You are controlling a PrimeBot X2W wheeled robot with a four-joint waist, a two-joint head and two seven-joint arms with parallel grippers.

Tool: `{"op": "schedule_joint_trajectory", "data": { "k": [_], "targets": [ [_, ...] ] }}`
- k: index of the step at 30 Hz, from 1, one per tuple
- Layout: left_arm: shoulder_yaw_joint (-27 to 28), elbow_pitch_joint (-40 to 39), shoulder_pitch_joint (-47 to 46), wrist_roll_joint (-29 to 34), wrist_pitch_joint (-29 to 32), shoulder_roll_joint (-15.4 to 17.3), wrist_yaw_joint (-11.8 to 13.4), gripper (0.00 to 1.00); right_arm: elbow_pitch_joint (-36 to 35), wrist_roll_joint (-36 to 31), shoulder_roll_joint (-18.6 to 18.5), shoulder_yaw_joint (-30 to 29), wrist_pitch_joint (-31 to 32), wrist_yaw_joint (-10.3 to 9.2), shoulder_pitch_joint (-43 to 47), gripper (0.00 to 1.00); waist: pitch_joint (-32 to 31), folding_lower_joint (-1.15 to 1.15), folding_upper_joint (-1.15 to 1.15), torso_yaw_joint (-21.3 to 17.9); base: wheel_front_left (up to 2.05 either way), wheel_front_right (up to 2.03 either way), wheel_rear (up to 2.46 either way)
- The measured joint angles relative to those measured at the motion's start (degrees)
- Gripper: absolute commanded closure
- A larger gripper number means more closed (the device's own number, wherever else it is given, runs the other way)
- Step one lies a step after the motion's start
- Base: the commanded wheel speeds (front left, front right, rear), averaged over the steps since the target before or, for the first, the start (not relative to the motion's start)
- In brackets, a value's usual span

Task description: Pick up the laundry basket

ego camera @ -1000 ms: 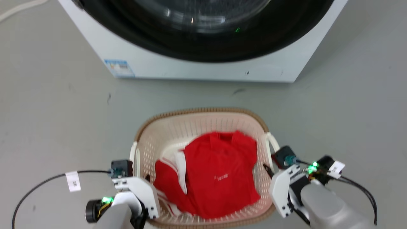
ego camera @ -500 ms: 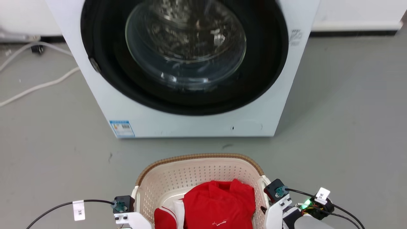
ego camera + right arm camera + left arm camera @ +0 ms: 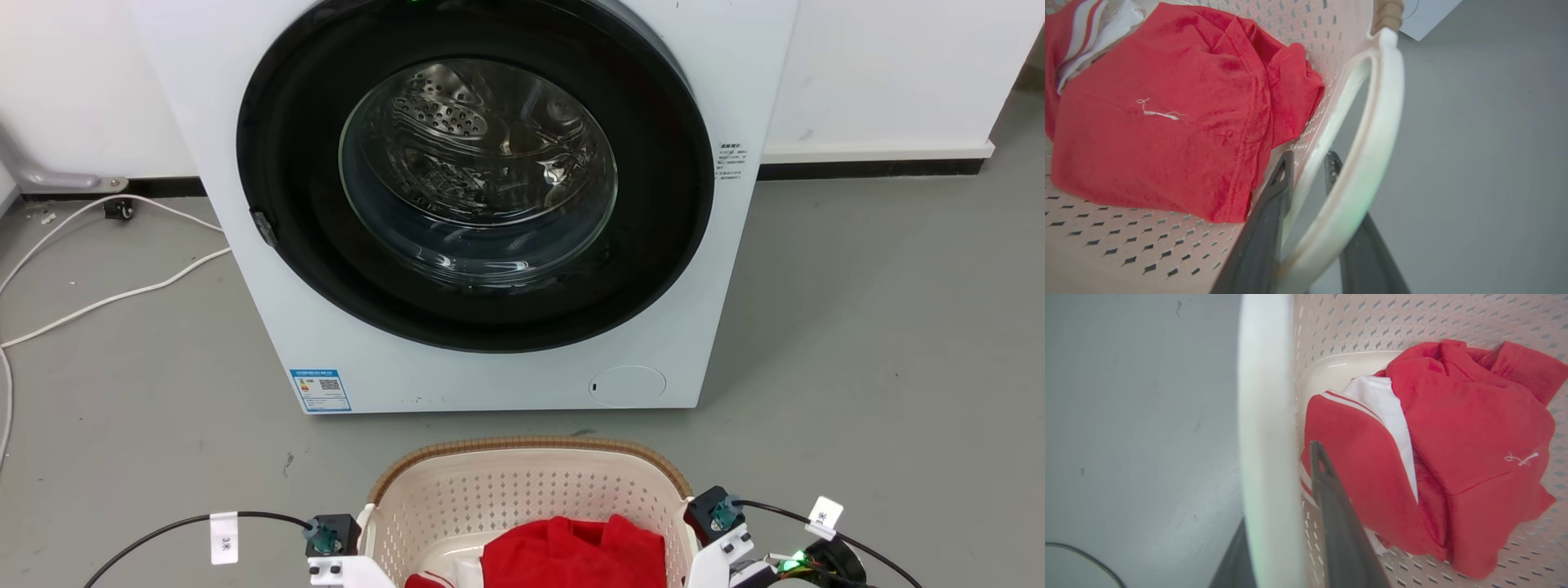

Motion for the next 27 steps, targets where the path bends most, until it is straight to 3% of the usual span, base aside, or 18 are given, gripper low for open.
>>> {"op": "schedule_joint_trajectory", "data": {
  "k": [27],
  "targets": [
    [-7.2,0.0,1.7,-7.2,1.0,0.2,0.0,1.00,0.3,4.0,-0.5,3.4,1.8,0.01,0.8,1.00,-1.7,0.01,0.00,1.0,0.00,0.00,0.00]
  ]
}}
